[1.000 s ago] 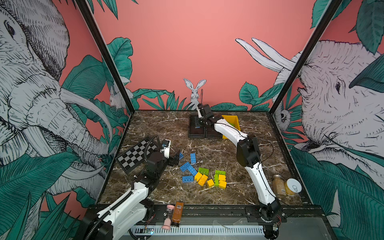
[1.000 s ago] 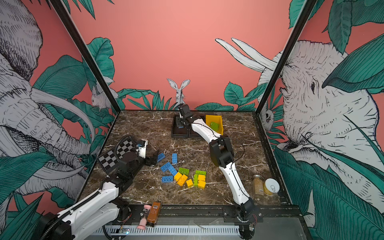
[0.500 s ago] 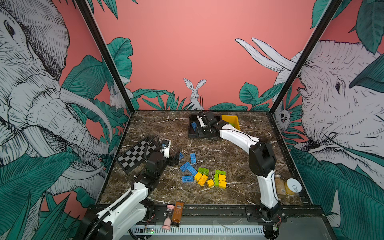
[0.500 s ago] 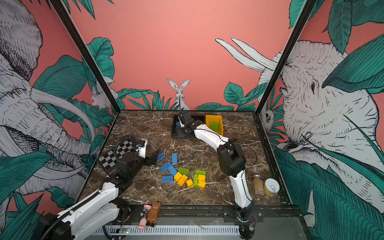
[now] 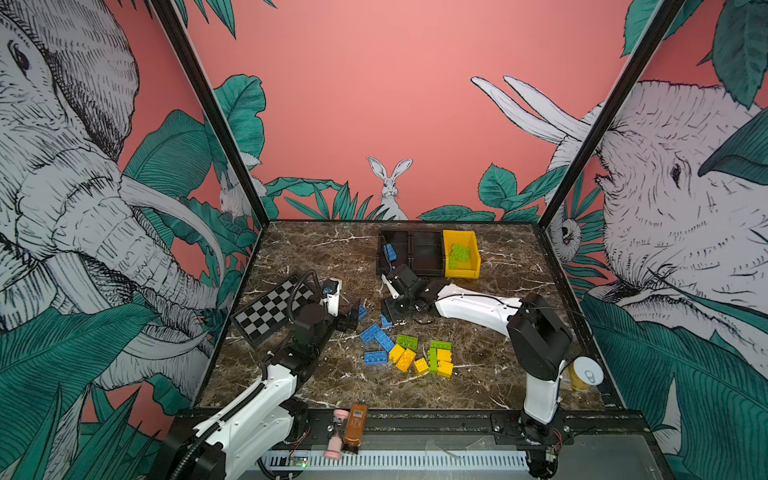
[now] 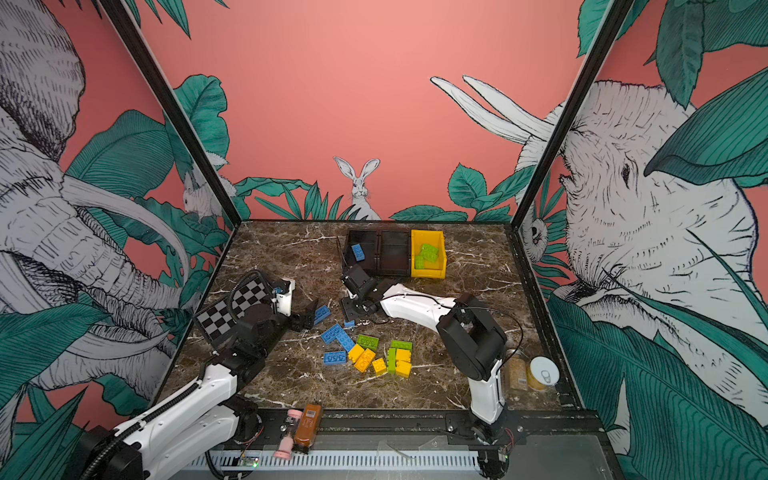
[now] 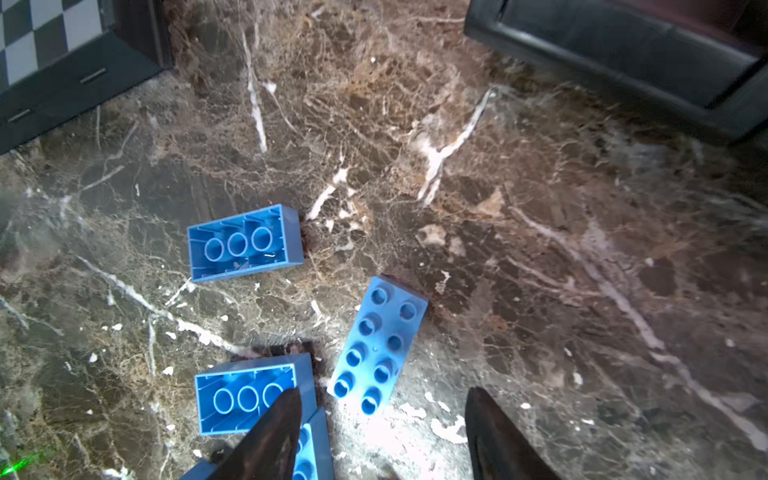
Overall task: Sort the legos into containers by color
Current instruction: 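Return the right gripper to the blue bricks and grasp another one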
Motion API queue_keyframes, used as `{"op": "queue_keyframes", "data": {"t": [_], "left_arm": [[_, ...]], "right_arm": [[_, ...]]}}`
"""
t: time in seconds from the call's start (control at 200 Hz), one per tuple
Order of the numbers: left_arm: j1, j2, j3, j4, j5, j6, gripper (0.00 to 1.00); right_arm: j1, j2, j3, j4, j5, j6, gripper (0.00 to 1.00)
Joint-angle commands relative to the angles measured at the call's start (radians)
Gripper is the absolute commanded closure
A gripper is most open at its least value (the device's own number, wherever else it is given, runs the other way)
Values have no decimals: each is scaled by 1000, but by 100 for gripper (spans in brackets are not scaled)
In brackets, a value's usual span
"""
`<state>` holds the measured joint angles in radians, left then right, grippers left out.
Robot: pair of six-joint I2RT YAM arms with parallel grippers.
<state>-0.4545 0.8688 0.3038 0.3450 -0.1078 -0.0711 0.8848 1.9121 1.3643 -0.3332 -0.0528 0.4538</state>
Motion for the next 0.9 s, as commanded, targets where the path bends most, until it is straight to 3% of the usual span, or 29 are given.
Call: {"op": "queue_keyframes", "data": {"t": [0.0,0.58,0.895], "left_arm": [[3,-1,-10,28,7,-1,1],[2,-14,-14,25,-4,-2,1],[4,-10,-12,23,-4,0,1]], "right_arm": [[13,23,15,23,8,27,37],[13,169,84,16,27,25,37],[10,193,83,29,25,28,53]]}}
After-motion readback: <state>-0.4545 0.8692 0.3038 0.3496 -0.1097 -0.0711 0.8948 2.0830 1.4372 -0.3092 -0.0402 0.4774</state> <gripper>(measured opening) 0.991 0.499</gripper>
